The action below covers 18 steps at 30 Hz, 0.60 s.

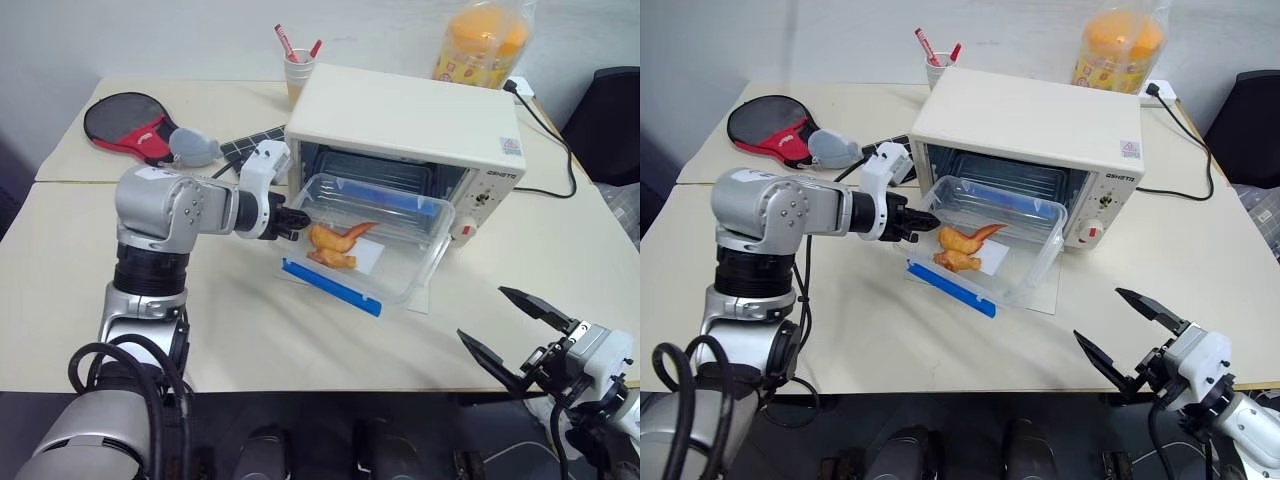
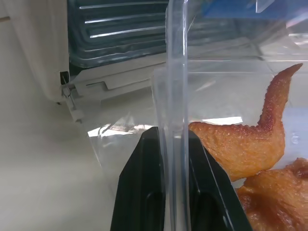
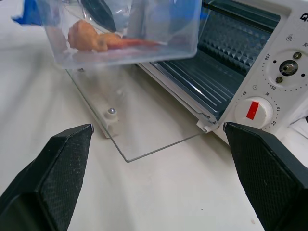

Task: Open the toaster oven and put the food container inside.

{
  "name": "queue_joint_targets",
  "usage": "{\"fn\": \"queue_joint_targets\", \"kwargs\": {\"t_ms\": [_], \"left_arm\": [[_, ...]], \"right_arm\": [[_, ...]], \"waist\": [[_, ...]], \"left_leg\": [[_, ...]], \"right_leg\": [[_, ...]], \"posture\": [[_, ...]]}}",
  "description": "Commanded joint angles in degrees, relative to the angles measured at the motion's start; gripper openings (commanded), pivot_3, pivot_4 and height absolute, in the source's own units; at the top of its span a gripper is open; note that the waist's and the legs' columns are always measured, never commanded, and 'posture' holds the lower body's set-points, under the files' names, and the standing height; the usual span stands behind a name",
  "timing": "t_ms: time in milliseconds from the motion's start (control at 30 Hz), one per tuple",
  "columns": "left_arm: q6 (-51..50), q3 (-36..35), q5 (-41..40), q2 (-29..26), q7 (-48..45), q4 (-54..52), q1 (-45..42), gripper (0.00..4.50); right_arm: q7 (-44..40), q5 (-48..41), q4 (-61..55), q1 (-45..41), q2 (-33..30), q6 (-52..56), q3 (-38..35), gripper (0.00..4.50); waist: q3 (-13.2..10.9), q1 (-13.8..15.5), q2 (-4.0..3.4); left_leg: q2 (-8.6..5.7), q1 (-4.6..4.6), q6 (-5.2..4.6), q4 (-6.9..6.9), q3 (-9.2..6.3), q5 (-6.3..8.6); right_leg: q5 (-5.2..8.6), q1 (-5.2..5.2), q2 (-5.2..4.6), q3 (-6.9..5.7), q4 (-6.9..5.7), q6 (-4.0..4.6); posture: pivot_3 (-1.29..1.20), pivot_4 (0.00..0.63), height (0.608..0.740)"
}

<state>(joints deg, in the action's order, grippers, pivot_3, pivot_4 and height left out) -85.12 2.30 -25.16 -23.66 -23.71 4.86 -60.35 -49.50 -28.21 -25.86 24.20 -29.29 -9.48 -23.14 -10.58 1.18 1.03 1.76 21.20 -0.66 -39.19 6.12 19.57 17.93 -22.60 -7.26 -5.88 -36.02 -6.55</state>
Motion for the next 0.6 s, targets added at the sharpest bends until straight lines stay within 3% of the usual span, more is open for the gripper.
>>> {"fn": "queue_joint_targets", "kwargs": {"t_ms": [33,267,300,533,600], "left_arm": [[3.5,2.0,2.7,0.1,1.4,0.5,-1.6,0.05],[3.5,1.8,4.6,2.5,4.5,-1.2,-0.9,0.05],[3.8,2.1,4.5,2.5,4.2,-1.5,-0.8,0.78],[6.0,-0.6,2.7,1.9,1.7,-2.4,-1.7,2.83],[8.3,-0.4,2.2,-1.0,-1.3,-3.0,-1.4,2.83]], "right_arm": [[1.3,0.2,-3.1,0.7,1.0,-1.6,-0.1,4.5],[2.7,1.5,-4.2,2.5,3.2,-3.8,1.0,4.5],[2.9,1.7,-4.2,2.5,3.3,-3.9,1.1,4.5],[2.8,1.2,-4.0,2.6,2.2,-3.4,0.9,4.5],[2.8,-0.3,-5.5,3.0,1.4,-1.7,0.6,4.5]], "waist": [[0.0,0.1,0.0],[0.0,0.3,0.0],[0.0,0.3,0.0],[0.0,0.2,-0.01],[0.0,0.1,-0.01]], "left_leg": [[0.0,0.01,0.0,-0.01,0.0,-0.01],[0.01,0.02,-0.02,-0.01,-0.07,-0.02],[0.0,0.02,-0.04,-0.02,-0.07,-0.02],[0.01,0.0,-0.05,-0.02,-0.07,-0.04],[0.01,0.01,-0.05,-0.02,-0.07,-0.04]], "right_leg": [[0.0,0.0,-0.02,0.0,-0.01,0.0],[0.0,0.04,-0.11,-0.04,0.0,0.0],[0.0,0.06,-0.13,-0.03,0.0,0.0],[0.0,0.06,-0.13,-0.04,-0.02,-0.01],[0.0,0.05,-0.12,-0.04,-0.02,-0.01]], "posture": [[0.0,0.15,0.74],[0.0,0.15,0.74],[0.0,0.15,0.74],[0.0,0.15,0.74],[0.0,0.15,0.74]]}}
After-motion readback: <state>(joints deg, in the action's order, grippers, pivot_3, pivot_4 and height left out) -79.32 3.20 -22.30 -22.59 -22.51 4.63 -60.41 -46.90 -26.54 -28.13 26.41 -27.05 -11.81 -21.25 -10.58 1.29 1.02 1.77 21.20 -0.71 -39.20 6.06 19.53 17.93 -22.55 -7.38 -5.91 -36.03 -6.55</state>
